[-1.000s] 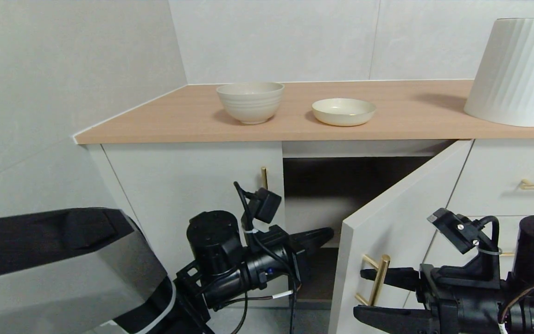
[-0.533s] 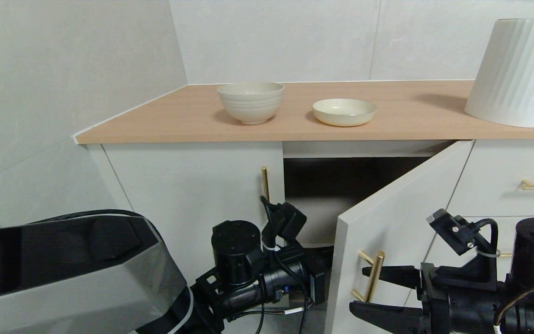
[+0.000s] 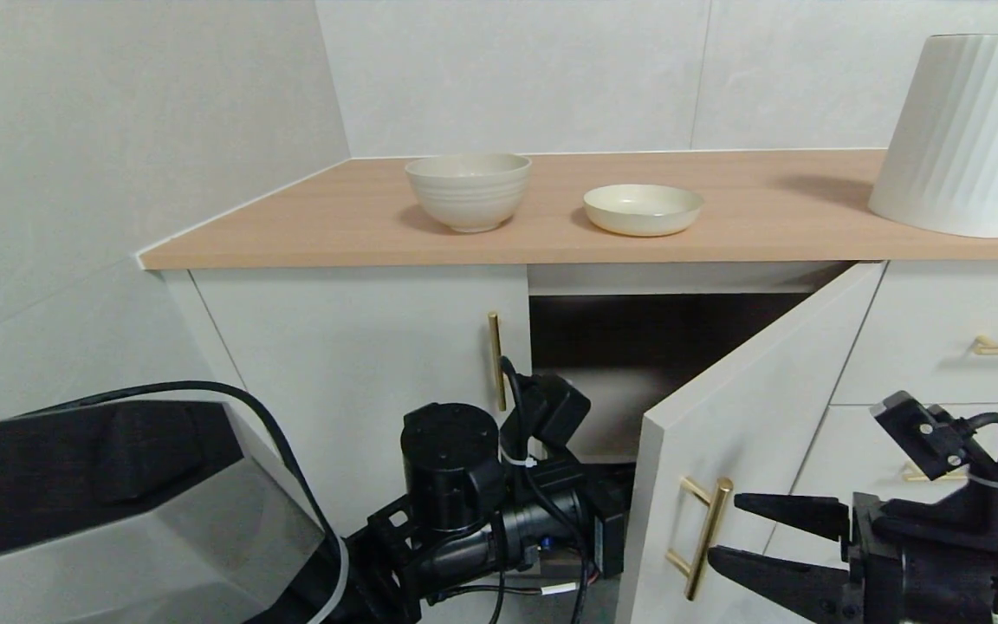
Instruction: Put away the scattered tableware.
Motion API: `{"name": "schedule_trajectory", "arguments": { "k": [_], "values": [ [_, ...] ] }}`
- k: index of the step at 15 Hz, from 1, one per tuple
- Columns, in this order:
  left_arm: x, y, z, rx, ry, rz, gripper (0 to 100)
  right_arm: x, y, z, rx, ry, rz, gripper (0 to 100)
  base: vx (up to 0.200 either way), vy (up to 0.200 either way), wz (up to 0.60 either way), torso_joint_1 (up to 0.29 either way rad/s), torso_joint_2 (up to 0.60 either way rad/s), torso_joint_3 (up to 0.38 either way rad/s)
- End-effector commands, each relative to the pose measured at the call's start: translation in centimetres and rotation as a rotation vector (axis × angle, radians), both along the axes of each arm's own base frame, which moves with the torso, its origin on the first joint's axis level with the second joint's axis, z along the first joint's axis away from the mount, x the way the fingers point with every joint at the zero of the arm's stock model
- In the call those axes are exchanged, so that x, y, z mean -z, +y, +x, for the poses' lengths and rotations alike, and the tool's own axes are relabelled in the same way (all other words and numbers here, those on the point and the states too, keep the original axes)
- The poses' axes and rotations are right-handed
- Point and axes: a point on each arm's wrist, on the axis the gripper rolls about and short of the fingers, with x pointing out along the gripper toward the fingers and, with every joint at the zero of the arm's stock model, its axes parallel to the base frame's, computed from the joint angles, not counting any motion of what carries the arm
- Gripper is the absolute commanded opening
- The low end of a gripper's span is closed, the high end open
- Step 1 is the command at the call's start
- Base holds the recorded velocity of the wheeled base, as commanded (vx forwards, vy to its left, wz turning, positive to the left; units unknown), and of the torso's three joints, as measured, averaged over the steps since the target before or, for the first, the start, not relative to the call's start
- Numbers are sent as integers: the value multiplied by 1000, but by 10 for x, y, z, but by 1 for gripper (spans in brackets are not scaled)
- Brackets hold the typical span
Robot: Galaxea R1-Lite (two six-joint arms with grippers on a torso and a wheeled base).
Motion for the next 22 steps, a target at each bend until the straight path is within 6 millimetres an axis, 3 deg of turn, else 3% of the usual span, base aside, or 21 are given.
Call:
{"name": "schedule_trajectory", "arguments": {
  "k": [1,5,7,13,15,18,22],
  "values": [
    [-7,1,-1,1,-9,-11,0,-12,-29,-26,93,-53,-37,100,0,0,0,0,0,0],
    [-6,2,-2,-2,10,8,0,-35,-53,-66,218,-69,-141,100,0,0,0,0,0,0],
    [-5,2,-2,-7,13,12,0,-39,-57,-75,214,-42,-158,100,0,0,0,0,0,0],
    [-7,4,-3,-8,27,25,0,-39,-57,-74,213,-38,-161,100,0,0,0,0,0,0],
    [-7,1,-1,-7,29,27,0,-39,-56,-74,211,-36,-163,100,-200,0,0,2,2,5],
    [-10,-9,9,-7,33,30,0,-38,-56,-74,209,-33,-166,100,-200,0,0,4,5,4],
    [-17,-25,25,-9,54,48,0,-39,-58,-76,206,-43,-157,100,0,0,0,0,0,0]
  ]
}}
